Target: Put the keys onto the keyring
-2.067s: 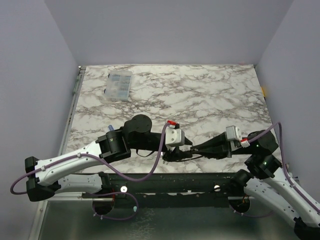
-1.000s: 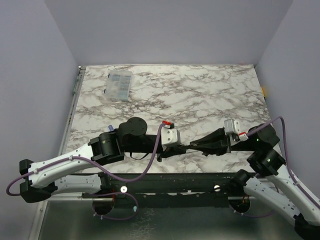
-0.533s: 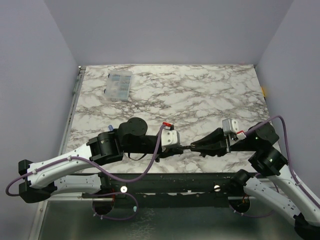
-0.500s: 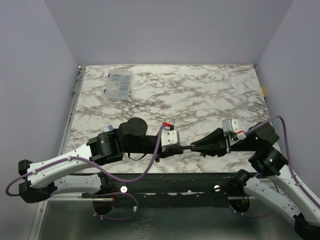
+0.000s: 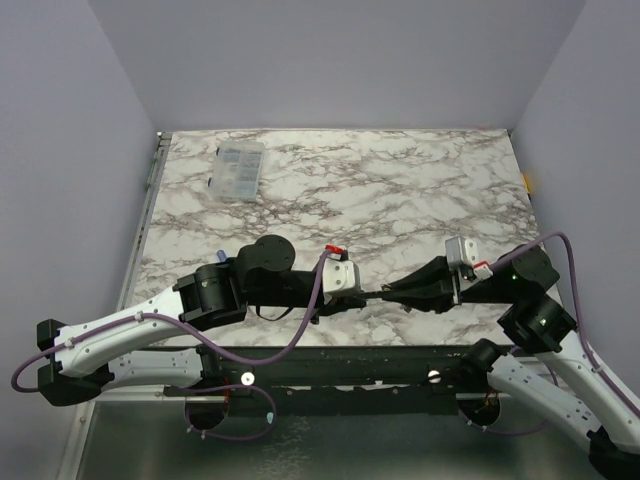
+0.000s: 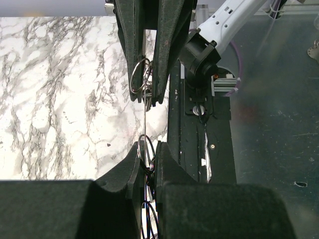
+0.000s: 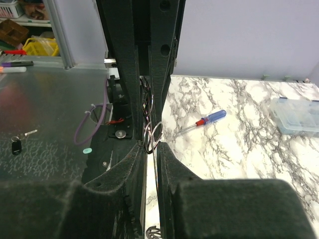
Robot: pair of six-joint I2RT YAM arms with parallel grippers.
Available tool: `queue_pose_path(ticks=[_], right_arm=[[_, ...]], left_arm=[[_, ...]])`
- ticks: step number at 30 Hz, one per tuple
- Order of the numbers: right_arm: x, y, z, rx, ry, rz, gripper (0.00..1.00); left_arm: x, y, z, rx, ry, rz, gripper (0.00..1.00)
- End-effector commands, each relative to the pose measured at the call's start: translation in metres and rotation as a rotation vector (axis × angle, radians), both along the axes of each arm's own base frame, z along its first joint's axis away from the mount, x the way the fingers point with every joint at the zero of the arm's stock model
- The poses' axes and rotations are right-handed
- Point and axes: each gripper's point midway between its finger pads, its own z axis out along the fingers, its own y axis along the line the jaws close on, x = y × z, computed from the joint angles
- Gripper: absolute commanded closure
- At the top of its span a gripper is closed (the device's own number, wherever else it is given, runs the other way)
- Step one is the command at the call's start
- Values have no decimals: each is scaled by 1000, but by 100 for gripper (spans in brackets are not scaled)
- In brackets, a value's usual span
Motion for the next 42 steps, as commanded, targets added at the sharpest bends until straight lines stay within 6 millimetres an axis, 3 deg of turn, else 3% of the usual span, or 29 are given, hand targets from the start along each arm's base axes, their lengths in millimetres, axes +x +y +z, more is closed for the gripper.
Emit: queue_pose_path(ticks=[1, 8, 13, 17, 22, 30, 32, 39, 42], right_arm=[[-15, -7, 18, 35, -42, 33, 81], [-16, -9, 15, 27, -38, 22, 82], [-14, -10, 13, 36, -42, 6, 91], [-12, -8, 11, 50, -50, 1, 92], [-6, -5, 6, 48, -61, -5, 88], [12, -8, -19, -27, -143, -88, 91], [24, -12, -23, -38, -163, -161, 93], [81, -36, -43, -129, -153, -504, 95], [100, -51, -50, -172, -143, -634, 98]], left_arm=[[28, 11, -5, 47, -41, 142, 100], [30, 12, -5, 50, -46, 154, 100], [30, 10, -7, 57, -46, 150, 100], [28, 6, -12, 69, -41, 129, 100], [26, 2, -19, 76, -40, 105, 74], [28, 5, -21, 71, -16, 135, 5], [28, 8, -21, 68, -2, 151, 1], [45, 26, -22, 34, 81, 349, 1], [43, 33, -36, 64, 104, 363, 1]])
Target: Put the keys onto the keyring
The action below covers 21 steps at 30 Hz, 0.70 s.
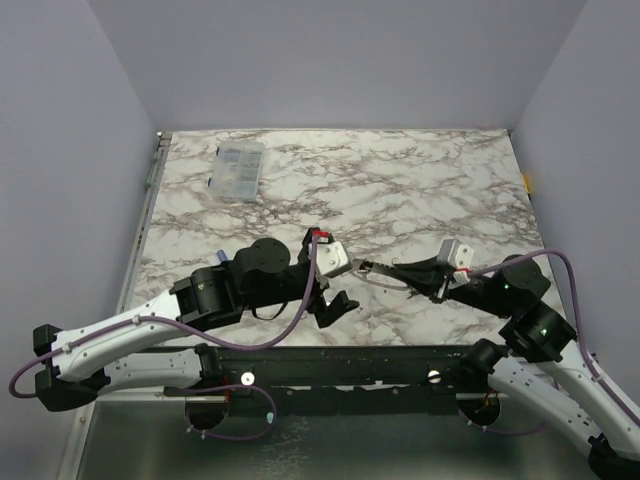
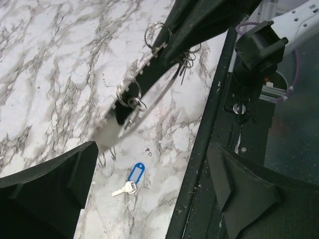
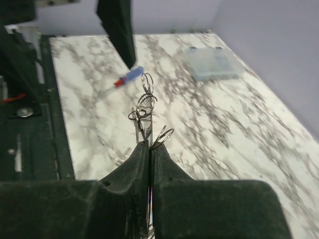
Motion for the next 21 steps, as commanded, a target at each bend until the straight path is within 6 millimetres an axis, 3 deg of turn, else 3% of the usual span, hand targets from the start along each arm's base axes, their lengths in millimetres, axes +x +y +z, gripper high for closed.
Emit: queue_pose_path(ticks=[1, 8, 14, 17, 21], right_arm=[[42, -30, -11, -59, -13, -288, 99], [54, -51, -11, -94, 16, -426, 99], [52, -62, -8, -83, -7, -462, 99], [49, -61, -8, -85, -5, -449, 99], [46, -58, -8, -90, -6, -423, 99]], left_arm=[[8, 18, -23, 39, 71, 119, 1], [36, 39, -109, 208, 209, 387, 9], [62, 51, -146, 137, 337, 671, 32], [67, 48, -170, 166, 404, 754, 48], [71, 30, -194, 225, 462, 776, 50]])
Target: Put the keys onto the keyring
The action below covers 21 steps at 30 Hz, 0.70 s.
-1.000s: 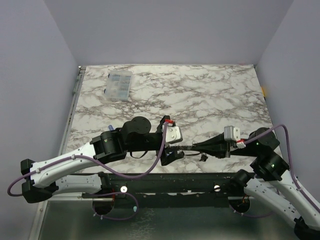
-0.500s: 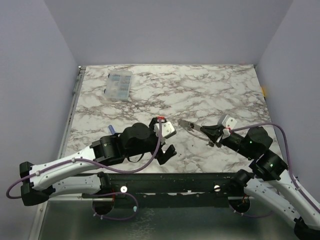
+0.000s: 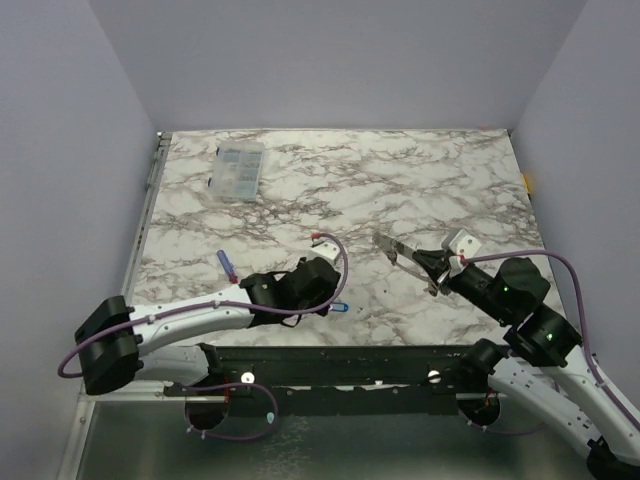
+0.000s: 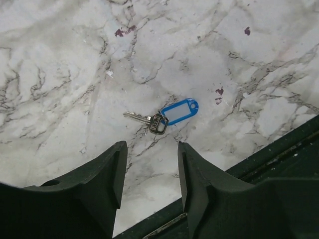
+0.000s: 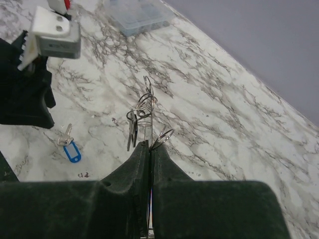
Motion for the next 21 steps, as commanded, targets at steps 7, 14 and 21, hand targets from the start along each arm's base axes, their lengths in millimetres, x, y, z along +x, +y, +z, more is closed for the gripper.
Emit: queue_pose_path(ticks=[7, 14, 21], right_arm=[[-9, -5, 21, 10, -40, 15, 99], [-13, -4, 17, 6, -29, 37, 99], [-16, -2, 16, 5, -28, 52, 99]], left_arm=[[17, -38, -38, 12, 115, 145, 57], [18, -41, -53, 43, 139, 159, 64], [16, -38, -69, 79, 158, 171, 69]])
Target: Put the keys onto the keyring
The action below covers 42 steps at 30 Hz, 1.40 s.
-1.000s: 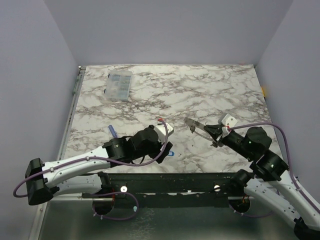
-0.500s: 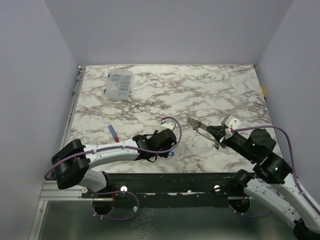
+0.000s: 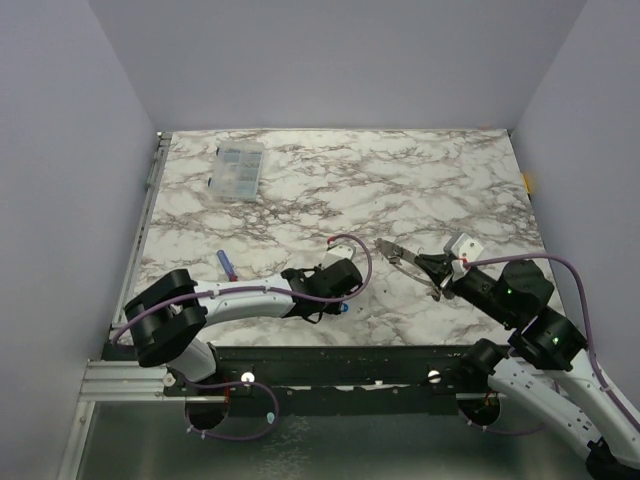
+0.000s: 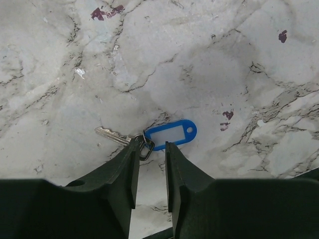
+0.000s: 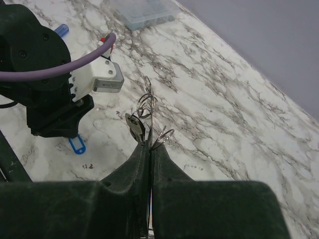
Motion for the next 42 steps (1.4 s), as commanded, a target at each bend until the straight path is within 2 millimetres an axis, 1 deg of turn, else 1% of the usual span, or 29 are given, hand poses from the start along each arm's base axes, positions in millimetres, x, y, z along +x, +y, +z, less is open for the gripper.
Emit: queue_pose_path(ticks=[1, 3, 4, 9, 10, 11, 12, 13, 17, 19, 21, 23, 27, 31, 33, 35, 37, 42], right_arm=[[-7, 2, 17, 20, -44, 39, 99], [-8, 2, 17, 19, -43, 45, 99], [-8, 3, 16, 17, -42, 46, 99], [-9, 2, 16, 16, -38, 45, 99], [-9, 1, 16, 17, -39, 45, 99], [-9, 1, 16, 16, -38, 43, 99], [-9, 1, 15, 15, -37, 43, 99], [-9, 2, 15, 15, -36, 46, 99], [-9, 2, 16, 19, -39, 47, 99], [-8, 3, 17, 25, -39, 46, 99], [-7, 4, 18, 30, -42, 41, 99], [-6, 5, 19, 28, -42, 47, 99], [-6, 13, 20, 19, -50, 87, 99], [-6, 21, 22, -3, -72, 135, 99], [-6, 26, 23, -18, -88, 161, 99], [-4, 29, 25, -31, -110, 179, 99], [-2, 32, 28, -38, -135, 193, 99], [1, 44, 32, -77, -210, 258, 99]], left_arm=[[6, -5, -2, -5, -8, 28, 71], [5, -5, -8, 14, -1, 17, 76], [5, -5, -11, 22, 4, 13, 77], [2, -5, -21, 37, 28, 9, 77], [2, -5, -22, 38, 31, 10, 79], [1, -5, -23, 38, 33, 9, 84], [1, -6, -23, 37, 33, 8, 90], [2, -7, -21, 32, 31, 8, 99], [3, -12, -9, 4, 10, -11, 100], [3, -15, 2, -17, -4, -38, 100], [2, -19, 17, -49, -26, -75, 100], [2, -18, 36, -82, -61, -96, 100], [3, -14, 84, -189, -142, -109, 100], [-2, -14, 136, -307, -199, -133, 100], [-7, -12, 157, -357, -212, -145, 100], [-15, -14, 174, -398, -206, -184, 100], [-22, -16, 186, -423, -192, -228, 100], [-31, -23, 213, -438, -206, -320, 100]])
